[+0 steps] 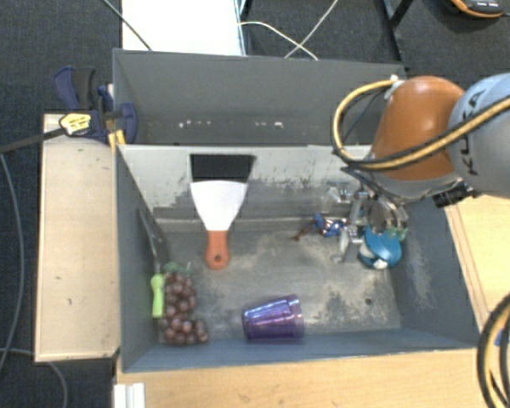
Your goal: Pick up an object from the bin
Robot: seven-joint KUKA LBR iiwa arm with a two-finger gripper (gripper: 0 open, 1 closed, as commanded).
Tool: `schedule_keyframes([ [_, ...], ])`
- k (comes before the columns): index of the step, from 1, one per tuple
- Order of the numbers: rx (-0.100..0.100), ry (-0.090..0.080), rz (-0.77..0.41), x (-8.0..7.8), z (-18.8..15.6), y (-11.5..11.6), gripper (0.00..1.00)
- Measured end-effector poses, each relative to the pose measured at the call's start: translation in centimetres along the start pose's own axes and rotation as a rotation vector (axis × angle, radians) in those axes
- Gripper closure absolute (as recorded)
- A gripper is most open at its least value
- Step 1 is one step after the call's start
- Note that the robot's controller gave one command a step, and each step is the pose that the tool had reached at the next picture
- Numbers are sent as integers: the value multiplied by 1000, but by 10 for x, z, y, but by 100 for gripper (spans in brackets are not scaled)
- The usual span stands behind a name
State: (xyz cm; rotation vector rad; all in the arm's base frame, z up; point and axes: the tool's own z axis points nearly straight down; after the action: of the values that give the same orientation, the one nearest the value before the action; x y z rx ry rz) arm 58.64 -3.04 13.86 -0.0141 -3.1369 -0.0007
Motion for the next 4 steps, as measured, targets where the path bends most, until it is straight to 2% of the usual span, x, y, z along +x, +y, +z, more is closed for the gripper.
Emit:
schedule_keyframes([
  [1, 0, -8, -1, -2, -4, 0, 0],
  [2, -2, -8, 187, -5, 68, -2, 0],
  [3, -2, -11, 209, -7, 68, -14, 0],
  [4, -2, -9, 186, -6, 67, -3, 0],
])
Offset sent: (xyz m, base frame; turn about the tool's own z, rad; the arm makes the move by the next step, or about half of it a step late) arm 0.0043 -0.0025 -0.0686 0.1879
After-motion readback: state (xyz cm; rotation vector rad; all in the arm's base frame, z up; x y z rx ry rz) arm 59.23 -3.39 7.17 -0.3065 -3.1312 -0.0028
